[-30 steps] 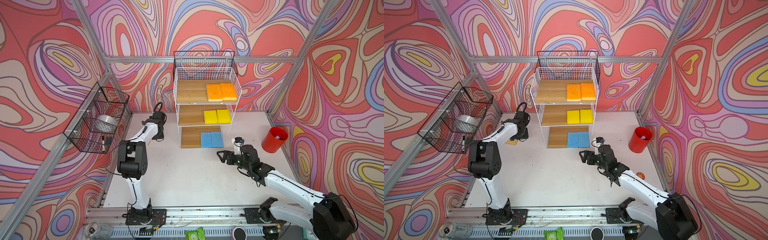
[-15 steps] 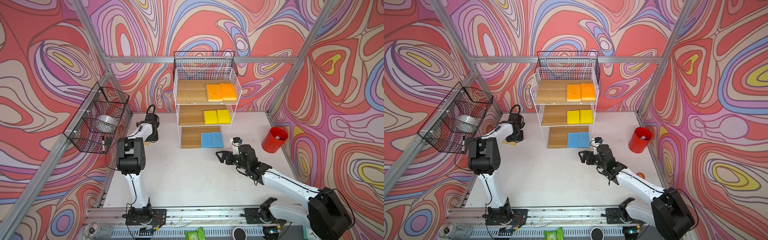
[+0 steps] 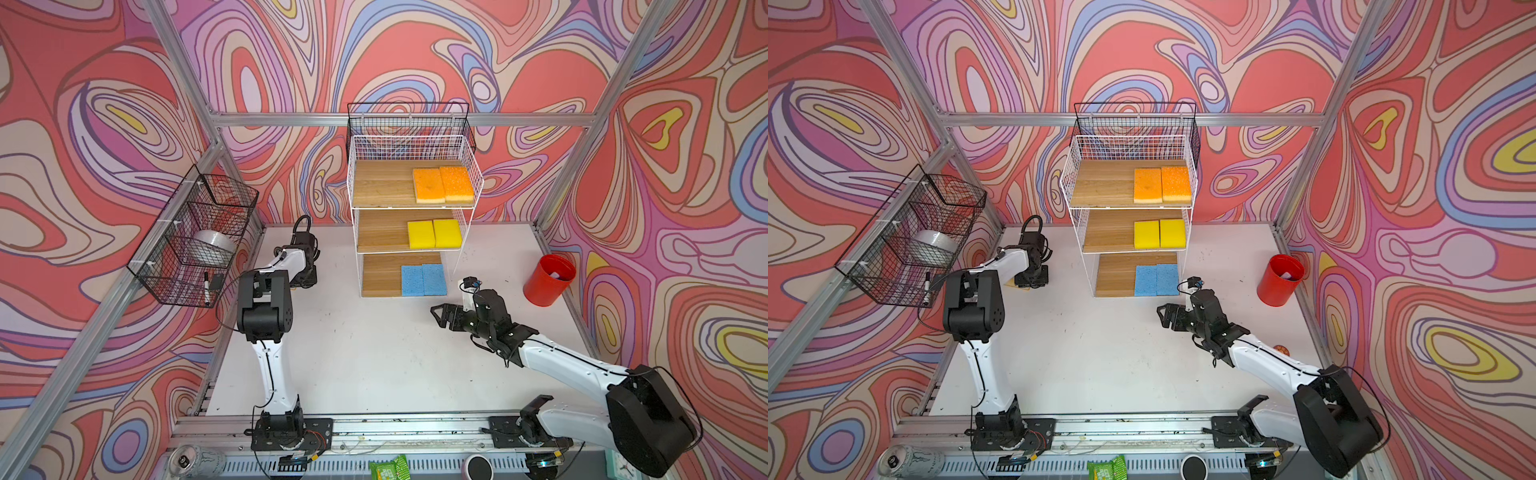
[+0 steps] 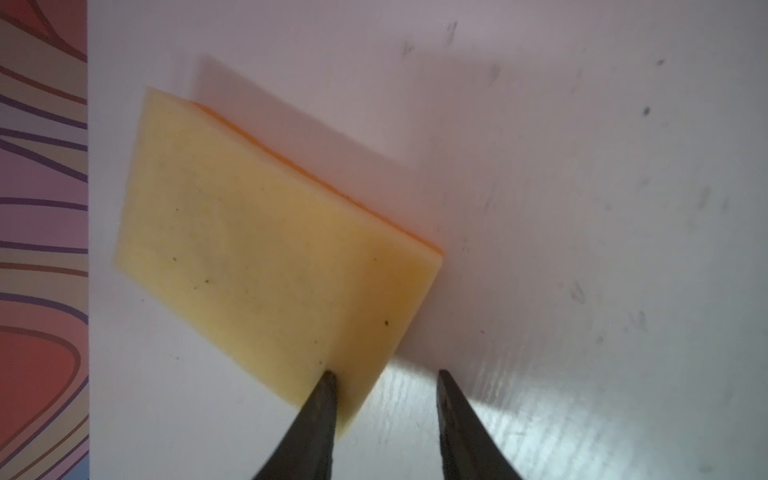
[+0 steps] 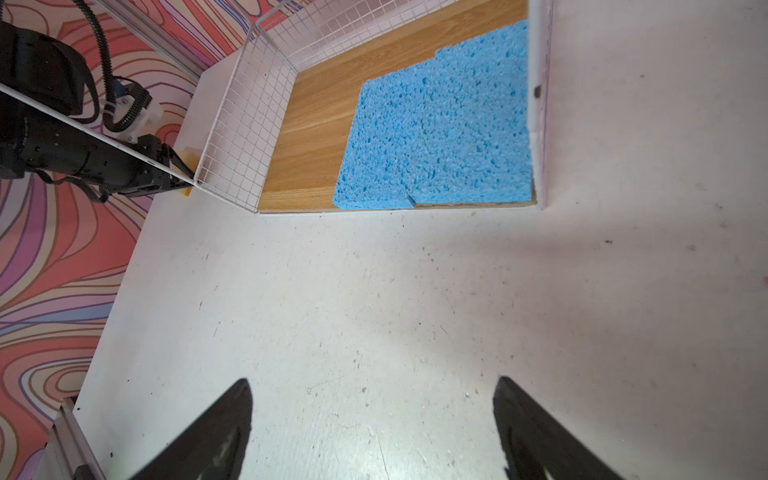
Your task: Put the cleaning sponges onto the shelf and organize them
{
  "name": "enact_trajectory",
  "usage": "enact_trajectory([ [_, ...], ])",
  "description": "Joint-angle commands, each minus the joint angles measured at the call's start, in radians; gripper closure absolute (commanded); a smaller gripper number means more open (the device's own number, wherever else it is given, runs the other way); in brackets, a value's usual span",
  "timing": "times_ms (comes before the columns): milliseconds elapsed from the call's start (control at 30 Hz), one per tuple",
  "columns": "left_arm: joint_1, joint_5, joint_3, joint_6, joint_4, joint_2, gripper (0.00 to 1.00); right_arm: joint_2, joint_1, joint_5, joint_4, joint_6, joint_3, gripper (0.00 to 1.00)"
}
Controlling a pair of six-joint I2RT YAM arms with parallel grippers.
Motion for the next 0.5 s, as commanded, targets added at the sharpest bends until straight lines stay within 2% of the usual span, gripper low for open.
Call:
enact_trajectory([
  [0, 0.011, 0.020, 0.019, 0.010, -0.013, 0.036, 0.67, 0.018, -0.006, 0.001, 0.012, -0.013, 0.011, 0.06],
  [167, 0.012, 0.013, 0.023, 0.013, -0.019, 0.041, 0.80, 0.025, -0.006, 0.004, 0.017, -0.008, 0.010, 0.07],
  [300, 0.012, 0.006, 0.004, 0.001, -0.006, 0.023, 0.96, 0.026, -0.008, 0.004, 0.011, -0.009, 0.013, 0.07],
  [467, 0.010, 0.036, -0.006, -0.027, -0.010, -0.020, 1.00, 0.020, -0.007, -0.002, 0.012, -0.003, 0.013, 0.07],
])
